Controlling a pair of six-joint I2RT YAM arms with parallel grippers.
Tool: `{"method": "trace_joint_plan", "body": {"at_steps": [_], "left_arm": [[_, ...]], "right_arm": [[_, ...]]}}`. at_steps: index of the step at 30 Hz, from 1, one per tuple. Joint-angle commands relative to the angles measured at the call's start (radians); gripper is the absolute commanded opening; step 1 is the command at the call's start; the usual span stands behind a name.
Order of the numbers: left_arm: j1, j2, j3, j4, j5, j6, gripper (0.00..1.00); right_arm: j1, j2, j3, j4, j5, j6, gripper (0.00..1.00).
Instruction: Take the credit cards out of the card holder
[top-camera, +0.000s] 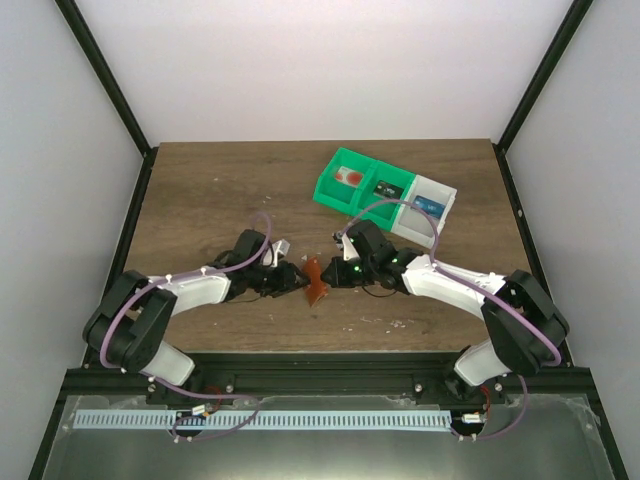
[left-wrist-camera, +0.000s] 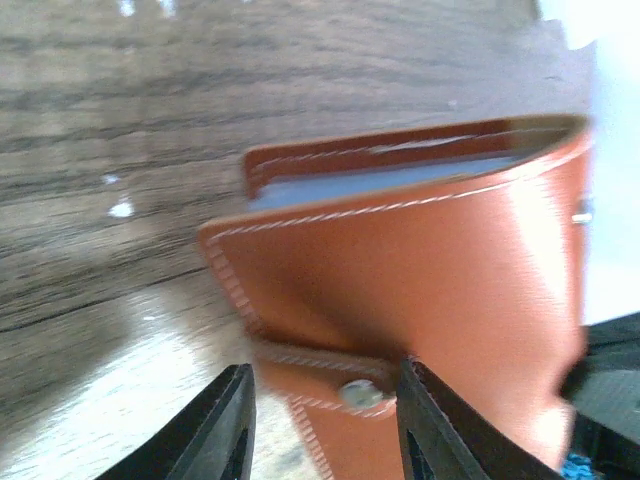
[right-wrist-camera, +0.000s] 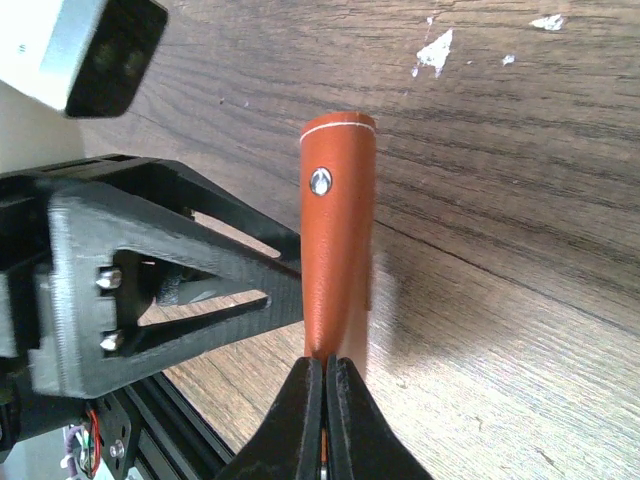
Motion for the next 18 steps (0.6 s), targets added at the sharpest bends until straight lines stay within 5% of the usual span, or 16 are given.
{"method": "trace_joint_plan", "body": {"at_steps": [1, 18], "left_arm": [[-0.003, -0.043, -0.009, 0.096, 0.057, -0.046, 0.41], [-0.008, 0.043, 0.035, -0.009, 0.016, 0.033, 0.40]], "right_arm": [[0.009, -0.010, -0.002, 0.038, -0.021, 0.010, 0.01], [0.010, -0.026, 0.007, 0.042, -0.027, 0.016, 0.00]]}}
